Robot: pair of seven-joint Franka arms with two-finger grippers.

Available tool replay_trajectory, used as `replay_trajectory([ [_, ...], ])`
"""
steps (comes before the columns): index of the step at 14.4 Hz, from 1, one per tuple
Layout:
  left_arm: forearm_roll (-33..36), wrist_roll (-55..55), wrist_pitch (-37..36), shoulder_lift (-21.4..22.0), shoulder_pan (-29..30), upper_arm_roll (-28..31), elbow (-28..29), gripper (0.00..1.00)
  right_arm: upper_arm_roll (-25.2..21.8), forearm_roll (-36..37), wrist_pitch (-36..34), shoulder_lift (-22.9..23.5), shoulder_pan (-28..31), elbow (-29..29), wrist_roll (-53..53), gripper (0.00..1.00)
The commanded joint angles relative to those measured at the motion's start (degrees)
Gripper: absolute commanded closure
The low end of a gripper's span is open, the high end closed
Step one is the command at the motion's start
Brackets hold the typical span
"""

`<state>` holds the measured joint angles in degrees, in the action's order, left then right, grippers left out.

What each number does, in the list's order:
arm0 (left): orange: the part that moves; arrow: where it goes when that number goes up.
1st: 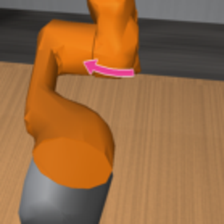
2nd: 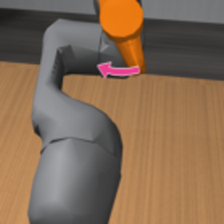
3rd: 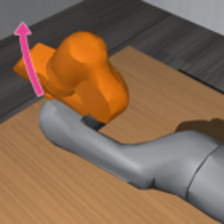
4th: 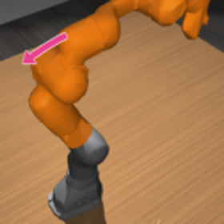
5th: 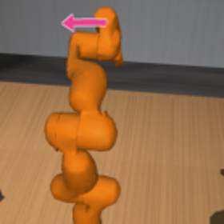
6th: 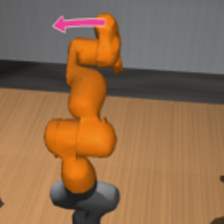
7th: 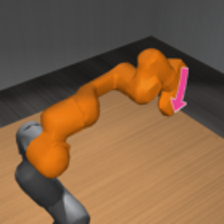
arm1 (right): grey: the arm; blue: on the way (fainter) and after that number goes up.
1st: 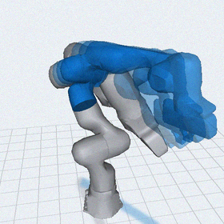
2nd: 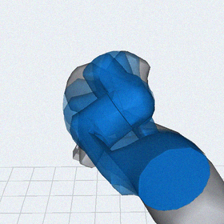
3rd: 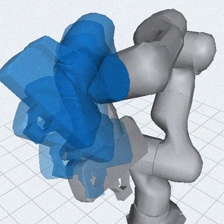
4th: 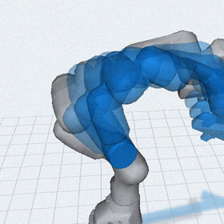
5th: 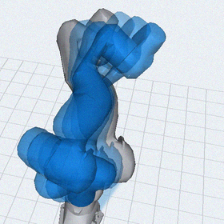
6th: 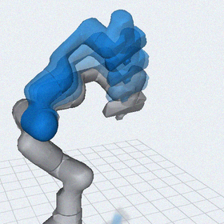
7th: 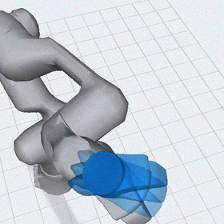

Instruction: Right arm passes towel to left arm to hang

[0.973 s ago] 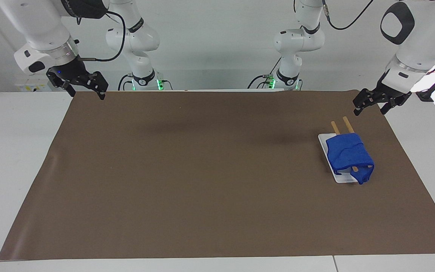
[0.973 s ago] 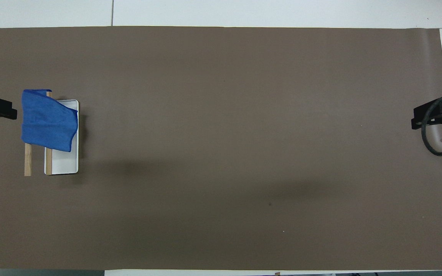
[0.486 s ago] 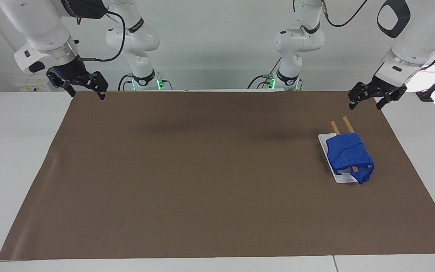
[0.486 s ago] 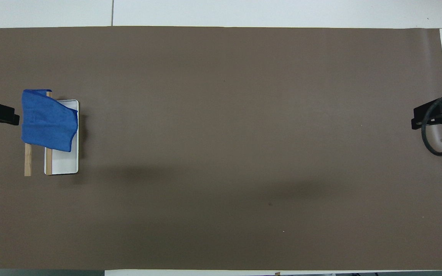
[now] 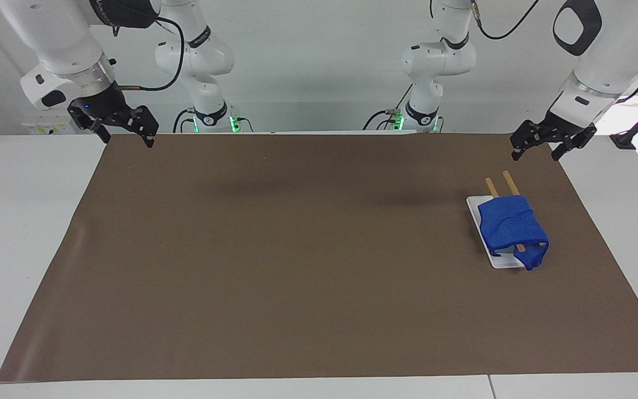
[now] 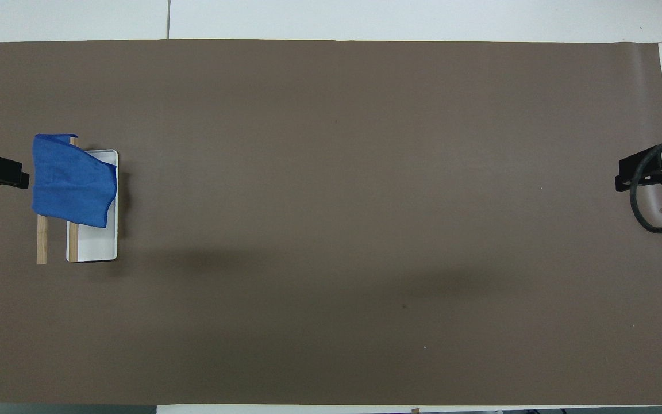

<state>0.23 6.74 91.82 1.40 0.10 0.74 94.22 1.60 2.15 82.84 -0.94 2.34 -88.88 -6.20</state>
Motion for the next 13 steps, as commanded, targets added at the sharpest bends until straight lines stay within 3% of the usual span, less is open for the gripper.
replay_trajectory([
  [1, -0.5, 0.82, -0.5, 0.71, 0.16, 0.4, 0.44, 0.0, 0.42, -0.57, 3.02, -1.61, 0.65, -2.87, 0.75, 0.0],
  [13, -0.5, 0.82, -0.5, 0.71, 0.07, 0.4, 0.44, 0.0, 0.33, -0.39, 2.94, -1.7, 1.26, -3.05, 1.72, 0.0],
])
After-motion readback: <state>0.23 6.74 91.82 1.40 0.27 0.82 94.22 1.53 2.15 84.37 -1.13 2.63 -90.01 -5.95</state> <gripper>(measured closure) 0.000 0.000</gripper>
